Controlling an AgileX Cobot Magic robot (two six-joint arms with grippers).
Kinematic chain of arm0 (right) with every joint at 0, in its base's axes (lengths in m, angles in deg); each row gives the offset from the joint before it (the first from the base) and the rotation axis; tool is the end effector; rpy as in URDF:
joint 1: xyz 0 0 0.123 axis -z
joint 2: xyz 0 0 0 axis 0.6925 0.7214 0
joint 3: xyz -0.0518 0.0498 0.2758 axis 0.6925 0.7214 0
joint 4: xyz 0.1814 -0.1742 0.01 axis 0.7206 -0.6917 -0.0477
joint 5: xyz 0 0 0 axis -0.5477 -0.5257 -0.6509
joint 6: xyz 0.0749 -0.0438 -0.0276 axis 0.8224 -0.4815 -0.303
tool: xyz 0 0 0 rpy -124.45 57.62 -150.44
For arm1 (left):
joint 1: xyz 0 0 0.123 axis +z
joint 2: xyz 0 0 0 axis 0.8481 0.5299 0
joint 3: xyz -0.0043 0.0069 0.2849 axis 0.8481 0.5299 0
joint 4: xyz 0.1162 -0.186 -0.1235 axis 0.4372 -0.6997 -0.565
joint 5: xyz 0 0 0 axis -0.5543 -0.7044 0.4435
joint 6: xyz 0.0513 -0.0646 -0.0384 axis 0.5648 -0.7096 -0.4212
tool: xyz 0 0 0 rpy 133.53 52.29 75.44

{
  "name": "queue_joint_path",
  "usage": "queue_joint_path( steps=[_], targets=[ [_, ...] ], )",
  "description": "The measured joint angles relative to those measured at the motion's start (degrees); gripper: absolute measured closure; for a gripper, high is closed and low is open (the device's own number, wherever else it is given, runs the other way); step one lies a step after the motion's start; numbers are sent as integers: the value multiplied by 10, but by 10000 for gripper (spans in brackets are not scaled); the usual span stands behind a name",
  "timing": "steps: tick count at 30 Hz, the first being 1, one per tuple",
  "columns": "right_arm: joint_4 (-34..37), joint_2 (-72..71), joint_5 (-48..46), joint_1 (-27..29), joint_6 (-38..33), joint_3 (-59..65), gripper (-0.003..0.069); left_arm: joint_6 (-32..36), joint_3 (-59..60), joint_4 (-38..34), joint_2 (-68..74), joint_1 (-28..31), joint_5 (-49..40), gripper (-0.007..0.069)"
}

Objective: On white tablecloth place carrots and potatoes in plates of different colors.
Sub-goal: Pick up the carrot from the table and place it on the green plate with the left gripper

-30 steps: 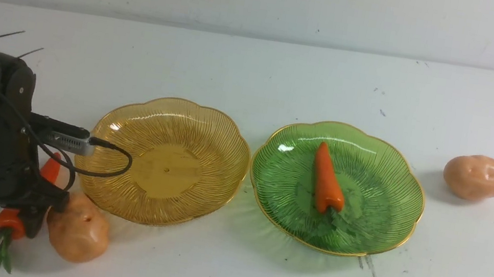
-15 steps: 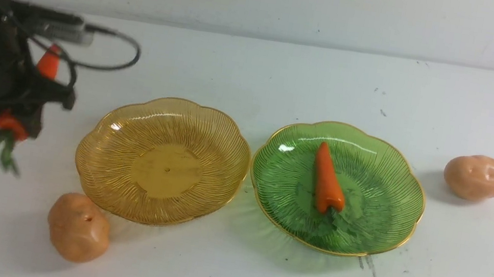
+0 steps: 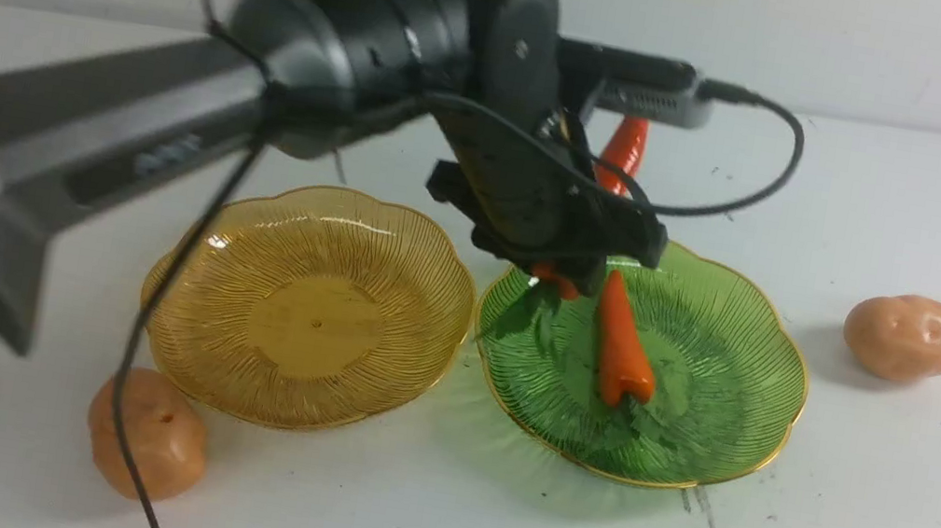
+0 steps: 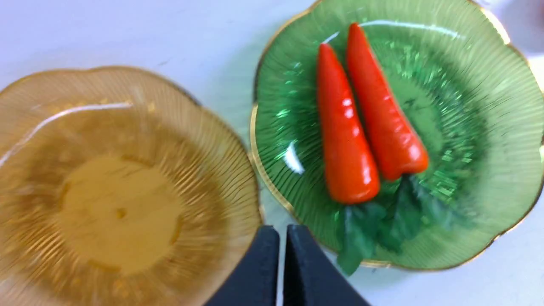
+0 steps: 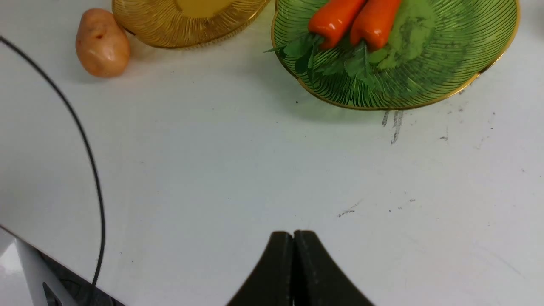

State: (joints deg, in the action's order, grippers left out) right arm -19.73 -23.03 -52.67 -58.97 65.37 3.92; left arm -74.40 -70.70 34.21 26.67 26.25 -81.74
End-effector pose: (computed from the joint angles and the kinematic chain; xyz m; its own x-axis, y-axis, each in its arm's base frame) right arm 0.0974 0.0586 0.3703 -0.8004 -0.1960 -0.5665 -0.4171 0.8608 0.2916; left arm 0.3483 -0.2126 0.3652 -0.8535 0.2182 -0.4732 0.3001 0.9482 -0.1041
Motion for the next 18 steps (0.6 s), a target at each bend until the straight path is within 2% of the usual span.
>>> queue_joint_path(
  steps=[3,8,14,18],
  targets=[
    [0,0,0,0,-5,0,674,-15,165,21,-115,48,0,628],
    [0,0,0,0,-9,0,674,-71,331,19,-215,153,-7,628],
    [0,0,0,0,-12,0,674,-68,392,-9,-231,177,-7,623],
    [0,0,0,0,-13,0,674,-56,400,-12,-206,176,-7,559]
  ],
)
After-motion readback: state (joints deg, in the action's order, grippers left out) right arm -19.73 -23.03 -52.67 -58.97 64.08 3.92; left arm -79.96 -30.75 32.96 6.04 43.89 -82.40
